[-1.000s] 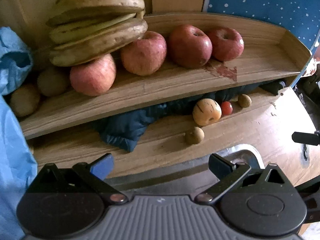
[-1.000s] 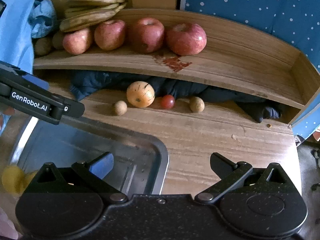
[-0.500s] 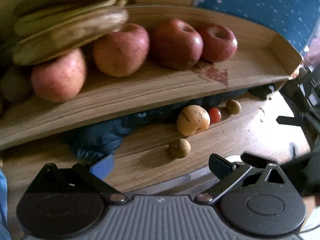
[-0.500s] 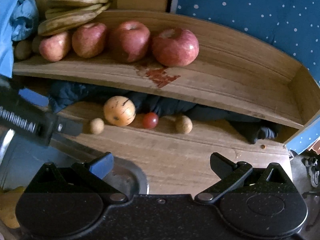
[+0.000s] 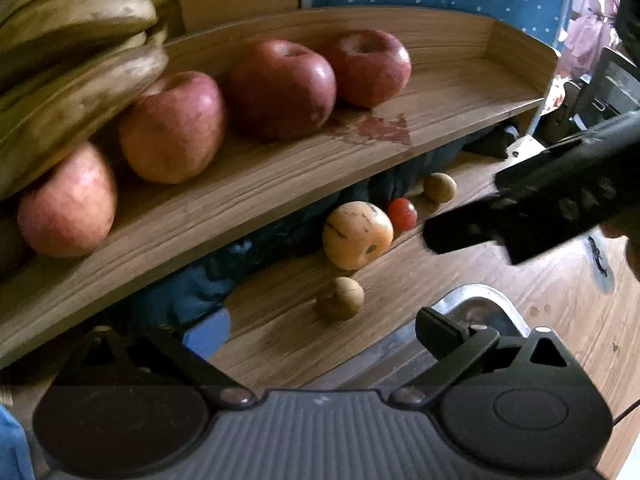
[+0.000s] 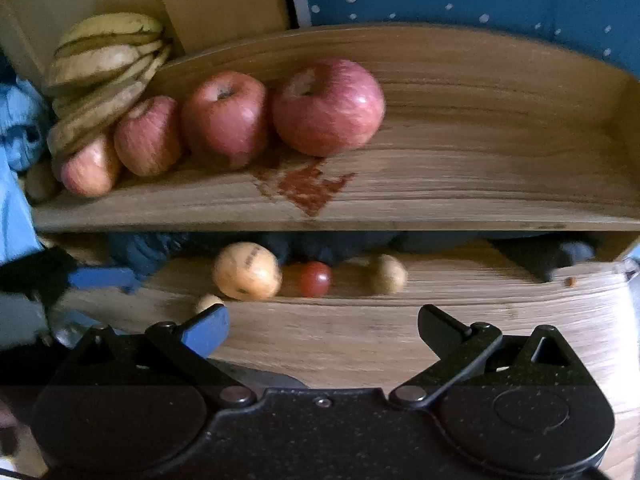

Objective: Organize fruits
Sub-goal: 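Grasp the small brown fruit with the left tool while the right tool grasps the pale pear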

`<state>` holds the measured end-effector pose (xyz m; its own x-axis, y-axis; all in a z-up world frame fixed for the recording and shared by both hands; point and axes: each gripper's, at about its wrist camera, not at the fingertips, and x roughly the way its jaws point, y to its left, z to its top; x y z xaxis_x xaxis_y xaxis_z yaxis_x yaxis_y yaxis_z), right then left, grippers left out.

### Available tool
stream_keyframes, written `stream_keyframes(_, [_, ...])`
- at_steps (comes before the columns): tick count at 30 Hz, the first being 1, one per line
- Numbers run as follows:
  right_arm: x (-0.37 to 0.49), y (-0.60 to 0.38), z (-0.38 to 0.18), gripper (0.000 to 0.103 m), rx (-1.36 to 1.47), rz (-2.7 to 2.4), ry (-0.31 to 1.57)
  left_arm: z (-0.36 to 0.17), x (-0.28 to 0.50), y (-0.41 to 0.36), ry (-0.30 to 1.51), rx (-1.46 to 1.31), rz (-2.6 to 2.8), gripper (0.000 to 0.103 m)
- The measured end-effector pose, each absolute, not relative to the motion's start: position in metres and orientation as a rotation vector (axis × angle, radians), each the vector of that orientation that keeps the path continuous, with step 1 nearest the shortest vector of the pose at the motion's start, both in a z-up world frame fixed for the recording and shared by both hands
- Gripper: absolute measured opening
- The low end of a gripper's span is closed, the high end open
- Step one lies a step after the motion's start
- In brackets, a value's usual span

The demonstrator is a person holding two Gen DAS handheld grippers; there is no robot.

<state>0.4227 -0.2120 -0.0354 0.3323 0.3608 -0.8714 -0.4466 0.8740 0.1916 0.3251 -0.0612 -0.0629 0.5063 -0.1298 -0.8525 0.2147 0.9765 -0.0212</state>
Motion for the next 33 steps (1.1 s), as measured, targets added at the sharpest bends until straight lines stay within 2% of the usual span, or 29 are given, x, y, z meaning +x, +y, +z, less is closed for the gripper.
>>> stream_keyframes(6, [0.437, -0.193, -0.047, 0.095, -0.024, 0.58, 1.188, -0.068, 0.329, -0.057, 1.026, 0.047, -0.23, 0.088])
stream_keyframes(8, [0.441, -0.19, -0.051, 0.089, 0.009, 0.591, 1.213, -0.069, 0.329, -0.056, 1.025, 0.046, -0.235, 0.082])
stream_keyframes(11, [0.446, -0.188, -0.055, 0.084, 0.072, 0.6, 1.244, -0.071, 0.332, -0.054, 1.024, 0.035, -0.244, 0.078])
stream_keyframes(16, [0.452, -0.177, -0.06, 0.075, 0.061, 0.627, 1.271, -0.076, 0.336, -0.05, 1.04, -0.028, -0.274, 0.063])
stream_keyframes(25, [0.461, -0.159, -0.065, 0.063, 0.01, 0.705, 1.289, -0.081, 0.342, -0.048, 1.047, -0.053, -0.273, 0.05])
stream_keyframes(33, [0.464, -0.149, -0.071, 0.058, 0.005, 0.692, 1.293, -0.087, 0.346, -0.046, 1.055, -0.064, -0.265, 0.039])
